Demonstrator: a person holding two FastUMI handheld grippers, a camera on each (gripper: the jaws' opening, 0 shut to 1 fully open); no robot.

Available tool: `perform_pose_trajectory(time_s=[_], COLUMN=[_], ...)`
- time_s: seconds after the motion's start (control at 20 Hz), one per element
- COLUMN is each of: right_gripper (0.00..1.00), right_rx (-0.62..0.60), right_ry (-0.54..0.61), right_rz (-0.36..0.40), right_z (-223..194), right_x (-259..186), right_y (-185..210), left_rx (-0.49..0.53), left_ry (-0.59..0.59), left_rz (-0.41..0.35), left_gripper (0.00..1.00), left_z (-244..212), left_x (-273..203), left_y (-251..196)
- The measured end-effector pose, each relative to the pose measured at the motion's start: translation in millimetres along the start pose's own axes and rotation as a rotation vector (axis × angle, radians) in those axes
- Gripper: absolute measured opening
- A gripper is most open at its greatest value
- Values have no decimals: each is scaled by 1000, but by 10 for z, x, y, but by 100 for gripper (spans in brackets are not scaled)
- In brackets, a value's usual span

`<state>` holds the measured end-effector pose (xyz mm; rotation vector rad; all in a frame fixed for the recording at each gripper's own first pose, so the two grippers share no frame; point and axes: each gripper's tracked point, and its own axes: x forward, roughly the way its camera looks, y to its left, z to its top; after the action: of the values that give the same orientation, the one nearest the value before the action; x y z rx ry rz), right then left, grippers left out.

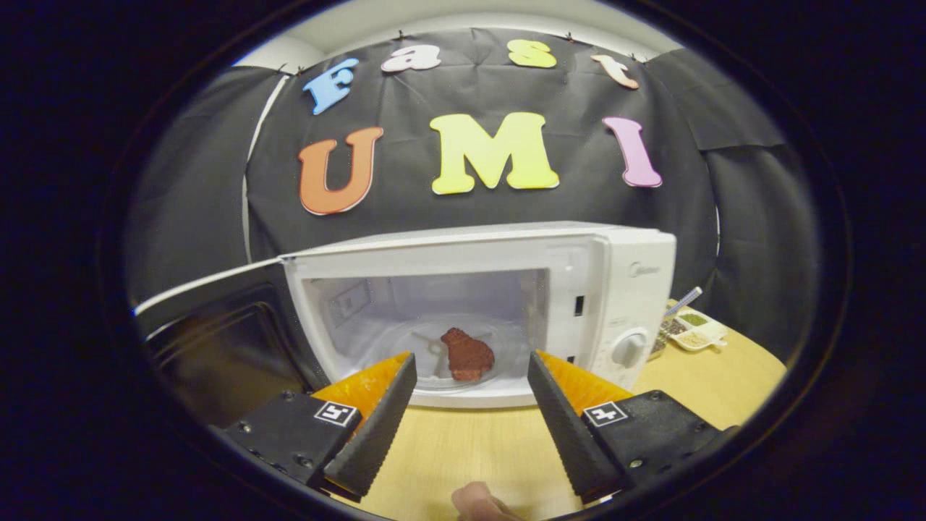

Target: Open the microwave oven with the left hand, put the food in, and close the microwave oven.

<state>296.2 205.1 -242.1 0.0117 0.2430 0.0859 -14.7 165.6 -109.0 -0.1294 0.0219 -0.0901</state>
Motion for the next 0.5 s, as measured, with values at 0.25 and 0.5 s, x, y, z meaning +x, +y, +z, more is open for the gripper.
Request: perform_pose_trajectory(time_s=[0.25,0.5], right_gripper=[99,99], right_rx=[6,-28], right_ry=[-62,-160], right_rz=[62,80], right_z=[431,689], right_x=[-1238,-2328], right_y=[-471,-942], left_rx=[28,24], left_ry=[-19,14], left_rz=[41,67], left_gripper=[81,83], left_z=[-66,-257], left_x=[81,297], left_y=[240,455])
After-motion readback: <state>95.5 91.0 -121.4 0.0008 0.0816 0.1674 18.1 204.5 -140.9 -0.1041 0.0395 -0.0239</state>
